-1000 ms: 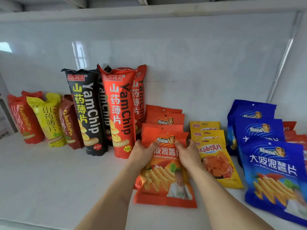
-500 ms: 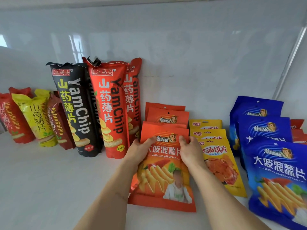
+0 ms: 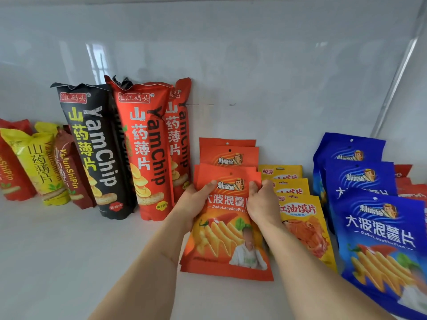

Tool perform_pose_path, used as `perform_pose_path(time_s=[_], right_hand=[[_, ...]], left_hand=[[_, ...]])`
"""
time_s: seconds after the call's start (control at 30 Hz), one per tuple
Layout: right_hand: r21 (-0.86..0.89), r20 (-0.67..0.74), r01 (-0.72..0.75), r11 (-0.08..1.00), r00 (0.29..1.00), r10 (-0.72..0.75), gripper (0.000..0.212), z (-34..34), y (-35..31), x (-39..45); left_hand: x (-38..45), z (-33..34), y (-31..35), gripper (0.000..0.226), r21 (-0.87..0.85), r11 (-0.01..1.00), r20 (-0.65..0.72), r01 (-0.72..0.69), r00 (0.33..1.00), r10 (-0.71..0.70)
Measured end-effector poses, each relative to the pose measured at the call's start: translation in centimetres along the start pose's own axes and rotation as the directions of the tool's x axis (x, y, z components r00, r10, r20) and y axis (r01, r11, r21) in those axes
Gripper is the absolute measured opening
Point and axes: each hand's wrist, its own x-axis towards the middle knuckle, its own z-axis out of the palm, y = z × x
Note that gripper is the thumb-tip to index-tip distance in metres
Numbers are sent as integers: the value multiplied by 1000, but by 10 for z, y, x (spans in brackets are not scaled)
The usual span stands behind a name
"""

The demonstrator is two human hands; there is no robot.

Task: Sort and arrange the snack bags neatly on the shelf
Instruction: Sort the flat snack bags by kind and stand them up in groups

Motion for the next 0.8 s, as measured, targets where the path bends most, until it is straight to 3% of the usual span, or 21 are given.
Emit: perform_pose_path(time_s=[0.13, 0.33, 0.53, 0.7, 0.8], right_hand=[[-64, -14, 31, 997, 999, -32, 26, 6, 7, -2], [-93, -43, 86, 992, 995, -90, 24, 3, 6, -2], [-74, -34, 86, 994, 995, -88, 28, 2, 4, -7], [-65, 78, -53, 996, 995, 58, 73, -11, -14, -23], [-96, 122, -68, 993, 989, 79, 88, -16, -16, -43]], left_hand=[[1, 5, -8, 75, 328, 942, -149, -69, 981, 124], [-13, 0, 1, 98, 375, 927, -143, -31, 986, 91], [-63, 10, -24, 102, 718, 675, -21, -169, 965, 263], [-62, 5, -40, 97, 752, 626, 23, -205, 958, 285], [-62, 5, -43, 94, 769, 605, 28, -207, 956, 291]])
